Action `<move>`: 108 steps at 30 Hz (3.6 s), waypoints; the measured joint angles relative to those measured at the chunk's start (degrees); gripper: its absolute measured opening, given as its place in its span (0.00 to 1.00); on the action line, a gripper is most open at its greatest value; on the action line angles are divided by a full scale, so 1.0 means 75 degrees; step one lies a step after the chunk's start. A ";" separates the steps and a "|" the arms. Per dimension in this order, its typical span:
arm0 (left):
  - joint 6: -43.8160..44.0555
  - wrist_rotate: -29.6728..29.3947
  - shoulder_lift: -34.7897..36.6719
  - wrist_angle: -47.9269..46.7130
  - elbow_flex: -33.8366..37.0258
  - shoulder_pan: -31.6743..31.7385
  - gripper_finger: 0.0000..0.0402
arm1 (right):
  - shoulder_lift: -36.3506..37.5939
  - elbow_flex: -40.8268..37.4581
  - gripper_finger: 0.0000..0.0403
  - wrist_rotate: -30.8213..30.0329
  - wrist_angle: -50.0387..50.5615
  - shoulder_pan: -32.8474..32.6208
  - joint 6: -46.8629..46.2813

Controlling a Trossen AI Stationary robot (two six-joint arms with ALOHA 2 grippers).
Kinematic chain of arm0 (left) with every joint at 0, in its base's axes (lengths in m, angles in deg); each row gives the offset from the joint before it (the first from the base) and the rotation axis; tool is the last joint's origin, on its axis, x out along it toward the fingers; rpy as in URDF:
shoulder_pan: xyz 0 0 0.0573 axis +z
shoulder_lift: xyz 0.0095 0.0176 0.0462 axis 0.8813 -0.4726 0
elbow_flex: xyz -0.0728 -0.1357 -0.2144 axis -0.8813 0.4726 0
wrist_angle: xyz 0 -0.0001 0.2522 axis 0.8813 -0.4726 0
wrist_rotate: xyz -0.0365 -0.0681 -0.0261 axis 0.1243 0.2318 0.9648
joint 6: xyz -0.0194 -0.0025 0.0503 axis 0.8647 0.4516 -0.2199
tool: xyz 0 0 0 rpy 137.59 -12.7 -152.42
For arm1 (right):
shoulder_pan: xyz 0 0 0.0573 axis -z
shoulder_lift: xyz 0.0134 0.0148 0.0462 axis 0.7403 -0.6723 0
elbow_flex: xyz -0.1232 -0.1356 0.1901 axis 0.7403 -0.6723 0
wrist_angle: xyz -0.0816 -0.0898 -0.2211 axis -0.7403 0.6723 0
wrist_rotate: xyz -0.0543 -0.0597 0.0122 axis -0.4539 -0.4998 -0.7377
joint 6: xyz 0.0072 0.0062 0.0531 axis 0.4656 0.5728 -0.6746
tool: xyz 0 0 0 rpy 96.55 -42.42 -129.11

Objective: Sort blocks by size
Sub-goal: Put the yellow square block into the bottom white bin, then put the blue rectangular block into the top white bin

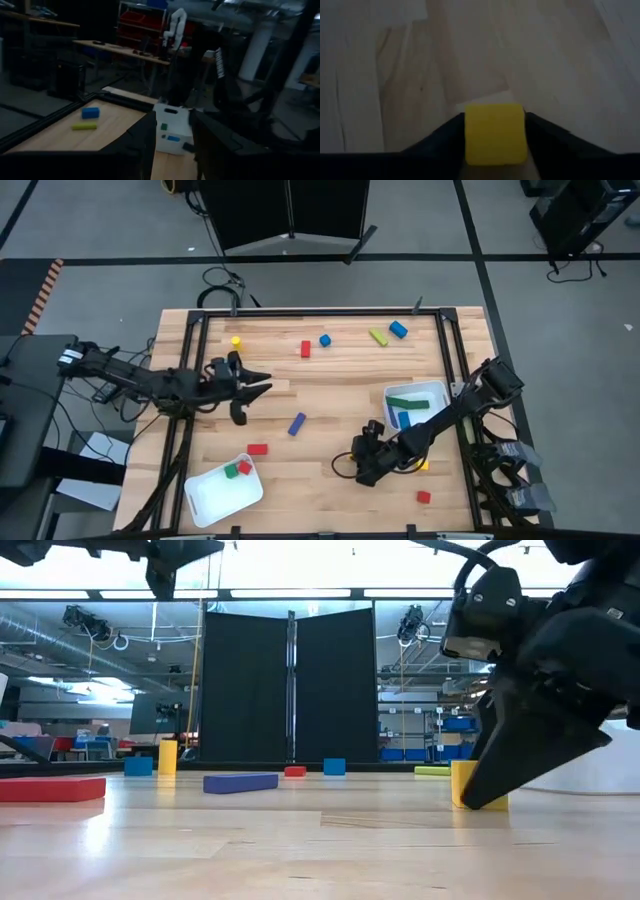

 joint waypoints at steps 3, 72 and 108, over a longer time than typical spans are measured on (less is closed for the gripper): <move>0.0002 -0.0001 0.0253 -0.0151 0.0001 -0.0214 0.33 | -0.0073 0.0068 0.35 -0.0033 -0.0288 -0.0002 0.0000; 0.0363 0.0035 0.2460 -0.1730 -0.0002 -0.1180 0.33 | -0.5386 1.0246 0.51 0.0414 -0.0778 0.1111 0.6039; 0.2406 -0.0502 -0.0973 -0.1863 -0.0319 0.0563 0.33 | 0.5488 -0.4023 0.47 -0.4033 -0.8237 -0.0653 0.6947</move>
